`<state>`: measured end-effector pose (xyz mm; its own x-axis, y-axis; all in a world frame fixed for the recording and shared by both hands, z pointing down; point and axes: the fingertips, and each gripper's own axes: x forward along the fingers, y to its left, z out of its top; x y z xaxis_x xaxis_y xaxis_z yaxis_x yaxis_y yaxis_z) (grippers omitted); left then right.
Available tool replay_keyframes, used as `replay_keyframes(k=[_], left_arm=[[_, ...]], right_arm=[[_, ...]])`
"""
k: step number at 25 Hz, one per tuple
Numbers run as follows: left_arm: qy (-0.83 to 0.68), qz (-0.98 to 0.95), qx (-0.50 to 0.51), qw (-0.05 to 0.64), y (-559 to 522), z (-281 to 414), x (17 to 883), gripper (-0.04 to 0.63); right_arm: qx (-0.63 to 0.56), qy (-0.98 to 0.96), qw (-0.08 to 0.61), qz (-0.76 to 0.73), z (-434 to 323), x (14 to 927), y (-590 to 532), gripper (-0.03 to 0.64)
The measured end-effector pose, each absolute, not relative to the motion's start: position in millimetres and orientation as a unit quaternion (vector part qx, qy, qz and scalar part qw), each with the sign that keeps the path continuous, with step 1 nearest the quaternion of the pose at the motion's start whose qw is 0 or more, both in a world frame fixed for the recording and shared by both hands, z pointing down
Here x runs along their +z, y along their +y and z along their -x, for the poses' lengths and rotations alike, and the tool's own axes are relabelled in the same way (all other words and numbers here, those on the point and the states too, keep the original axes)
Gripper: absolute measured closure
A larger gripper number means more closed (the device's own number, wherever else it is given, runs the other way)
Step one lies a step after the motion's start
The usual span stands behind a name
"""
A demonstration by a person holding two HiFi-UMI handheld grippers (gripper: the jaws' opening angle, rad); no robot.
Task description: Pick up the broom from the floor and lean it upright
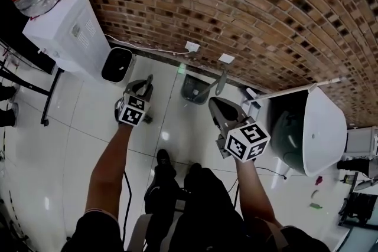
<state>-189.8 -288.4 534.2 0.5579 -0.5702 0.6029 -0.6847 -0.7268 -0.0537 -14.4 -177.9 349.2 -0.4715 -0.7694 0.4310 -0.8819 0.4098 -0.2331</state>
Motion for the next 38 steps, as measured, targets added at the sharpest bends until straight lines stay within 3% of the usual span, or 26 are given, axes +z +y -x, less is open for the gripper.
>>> replay_keyframes(k=[18,38], left_arm=[[-0.435,-0.840,0.284,0.156,-376,135,515,0.505],[-0.438,-0.830,0.267,0.218,-547,74,549,0.505]], right_arm=[[0.234,-0.857,0.079,-0.452,-38,343,-301,0.614],[0.257,-0.819,0.100,-0.503,-59,363,-408,0.614]])
